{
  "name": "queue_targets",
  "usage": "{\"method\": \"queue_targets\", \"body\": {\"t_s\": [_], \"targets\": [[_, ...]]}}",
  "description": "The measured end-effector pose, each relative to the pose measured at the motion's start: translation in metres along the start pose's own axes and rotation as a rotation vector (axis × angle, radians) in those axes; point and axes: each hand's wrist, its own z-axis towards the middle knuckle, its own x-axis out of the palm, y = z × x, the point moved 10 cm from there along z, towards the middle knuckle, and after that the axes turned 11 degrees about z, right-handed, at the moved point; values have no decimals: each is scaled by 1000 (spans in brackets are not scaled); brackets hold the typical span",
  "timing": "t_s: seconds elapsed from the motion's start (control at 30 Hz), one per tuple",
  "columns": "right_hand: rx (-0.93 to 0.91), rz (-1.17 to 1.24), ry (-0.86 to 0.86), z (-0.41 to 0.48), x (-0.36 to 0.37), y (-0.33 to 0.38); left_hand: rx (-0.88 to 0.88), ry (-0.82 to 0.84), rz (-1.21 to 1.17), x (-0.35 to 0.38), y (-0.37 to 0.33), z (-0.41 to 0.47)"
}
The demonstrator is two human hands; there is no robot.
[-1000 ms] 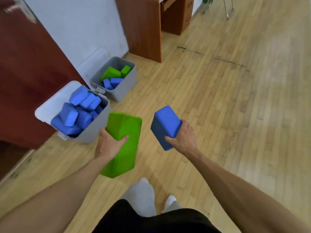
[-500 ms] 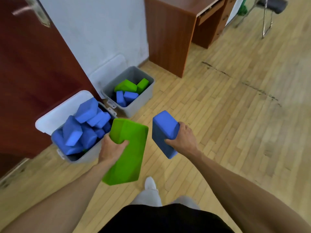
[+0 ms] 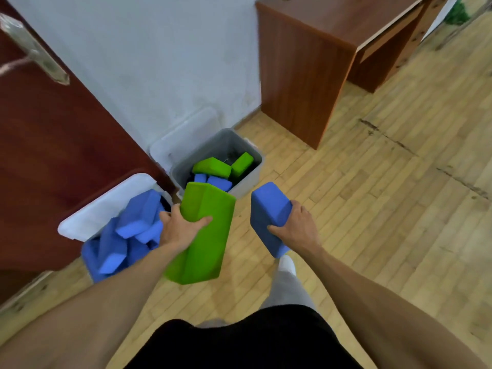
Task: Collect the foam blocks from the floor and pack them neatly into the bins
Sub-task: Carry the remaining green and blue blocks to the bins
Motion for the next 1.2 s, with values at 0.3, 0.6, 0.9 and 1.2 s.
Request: {"method": "queue_targets", "body": {"t_s": [0.3, 0.6, 0.9, 1.2], "targets": [[-146, -62, 108, 167, -21, 95, -162, -46, -135, -44, -57, 109], [-87, -170, 124, 281, 52, 161, -372, 119, -357, -21, -13, 246], [36, -204, 115, 392, 116, 186, -659, 125, -455, 5, 43, 356], [-159, -305, 130, 518, 239, 157, -816, 55, -608, 132, 78, 455]]}}
